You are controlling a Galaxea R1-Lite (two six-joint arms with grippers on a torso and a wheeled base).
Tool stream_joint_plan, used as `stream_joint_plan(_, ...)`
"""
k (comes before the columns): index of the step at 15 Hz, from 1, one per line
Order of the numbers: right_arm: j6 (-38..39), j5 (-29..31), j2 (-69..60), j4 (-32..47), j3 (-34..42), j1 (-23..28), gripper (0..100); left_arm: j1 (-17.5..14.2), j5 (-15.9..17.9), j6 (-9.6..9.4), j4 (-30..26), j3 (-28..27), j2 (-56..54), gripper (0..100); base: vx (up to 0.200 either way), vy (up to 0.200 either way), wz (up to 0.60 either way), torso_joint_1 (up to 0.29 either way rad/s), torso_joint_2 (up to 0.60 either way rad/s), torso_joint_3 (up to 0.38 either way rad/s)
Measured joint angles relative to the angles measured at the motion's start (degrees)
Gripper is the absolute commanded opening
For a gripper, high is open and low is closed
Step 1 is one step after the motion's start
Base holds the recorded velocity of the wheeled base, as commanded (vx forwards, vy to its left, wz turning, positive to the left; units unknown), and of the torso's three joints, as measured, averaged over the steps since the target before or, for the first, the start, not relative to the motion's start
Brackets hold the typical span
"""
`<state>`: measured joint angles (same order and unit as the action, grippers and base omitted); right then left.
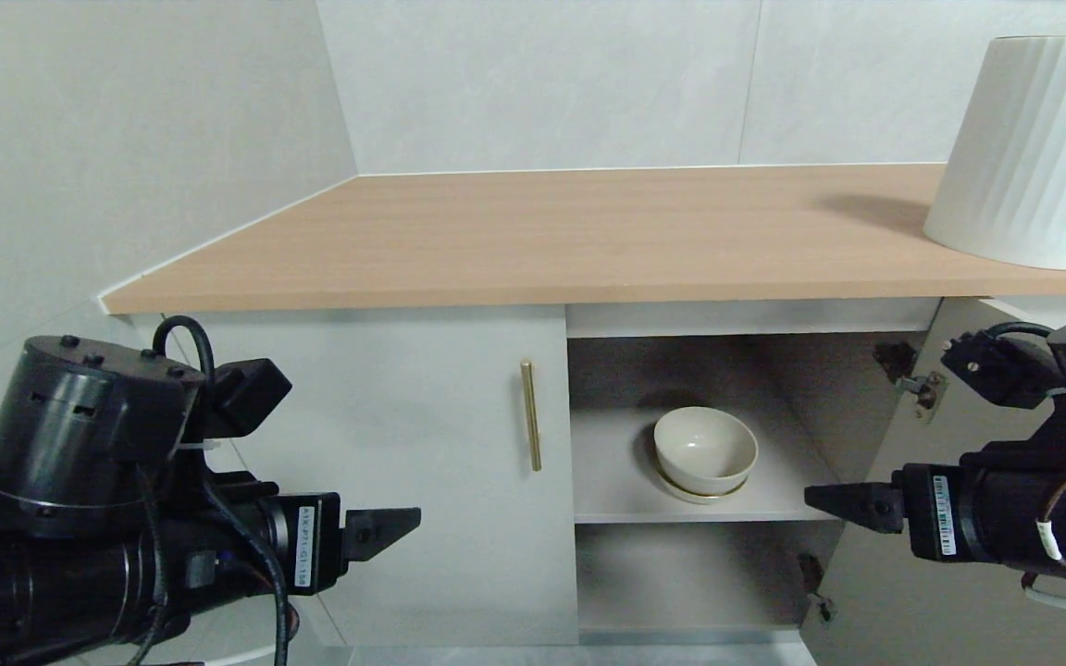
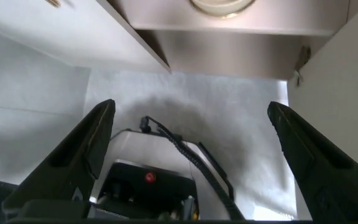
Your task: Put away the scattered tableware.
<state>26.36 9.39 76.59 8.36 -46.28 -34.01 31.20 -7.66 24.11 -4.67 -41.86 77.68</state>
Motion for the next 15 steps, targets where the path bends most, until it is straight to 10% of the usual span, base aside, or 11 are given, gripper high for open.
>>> stream_joint_plan(15, -0.24, 0.21, -0.16, 0.04, 0.30, -0.07, 100, 0.05, -0.04, -0.04, -0.01, 0.17, 0.71, 100, -0.160, 0.000, 0.00, 0.001, 0.00, 0.003)
